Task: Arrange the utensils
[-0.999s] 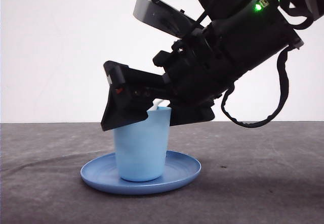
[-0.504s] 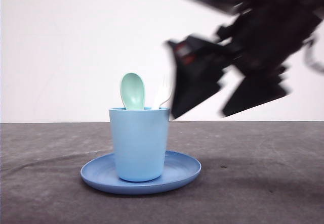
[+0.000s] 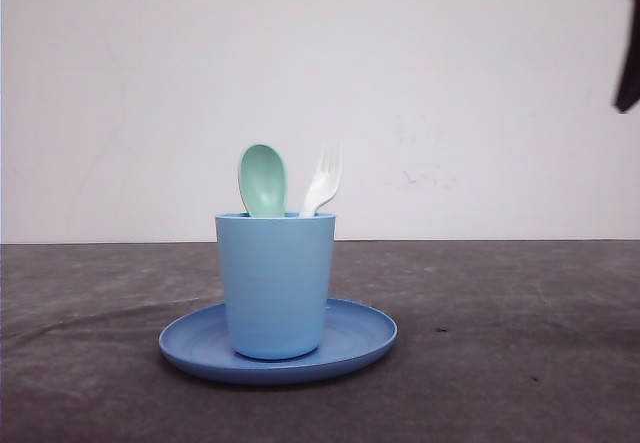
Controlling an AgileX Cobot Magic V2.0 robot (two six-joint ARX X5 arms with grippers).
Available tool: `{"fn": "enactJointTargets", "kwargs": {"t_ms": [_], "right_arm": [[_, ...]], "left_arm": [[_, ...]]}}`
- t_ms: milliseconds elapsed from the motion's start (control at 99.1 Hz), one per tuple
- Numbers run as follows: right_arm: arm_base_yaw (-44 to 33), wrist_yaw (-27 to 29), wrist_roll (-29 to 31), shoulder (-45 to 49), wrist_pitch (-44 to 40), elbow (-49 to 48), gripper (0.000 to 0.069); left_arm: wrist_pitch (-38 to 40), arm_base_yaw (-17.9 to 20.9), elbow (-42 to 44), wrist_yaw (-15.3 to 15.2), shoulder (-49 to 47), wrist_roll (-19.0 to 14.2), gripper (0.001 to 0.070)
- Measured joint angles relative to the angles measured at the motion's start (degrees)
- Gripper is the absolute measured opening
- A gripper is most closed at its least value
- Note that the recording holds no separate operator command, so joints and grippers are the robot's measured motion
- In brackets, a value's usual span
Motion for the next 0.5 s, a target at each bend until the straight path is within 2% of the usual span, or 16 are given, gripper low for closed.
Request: {"fn": "enactJointTargets", "kwargs": {"t_ms": [151,444,474,504], "right_arm": [[-3.61,-1.2,-2.01,-0.04,-3.63,0.0,0.0677],[-3.89,-0.07,-5.9,0.04,-4.13,0.0,0.0675],[-3.89,0.24,-5.95,0.04,-4.13,0.0,0.0654],[-3.89,0.31,-5.97,0.04,-4.13,0.0,0.0595]], "left_arm": [[-0.04,0.02,0.0,0.11,0.0,0.13,0.0276],[-0.2,0.02,0.0,0.13,0.0,0.17,0.0274],[-0.22,0.02,0.0,0.15,0.0,0.2,0.0261],[-0.33,0.02,0.0,0.15,0.0,0.39,0.0226]]}}
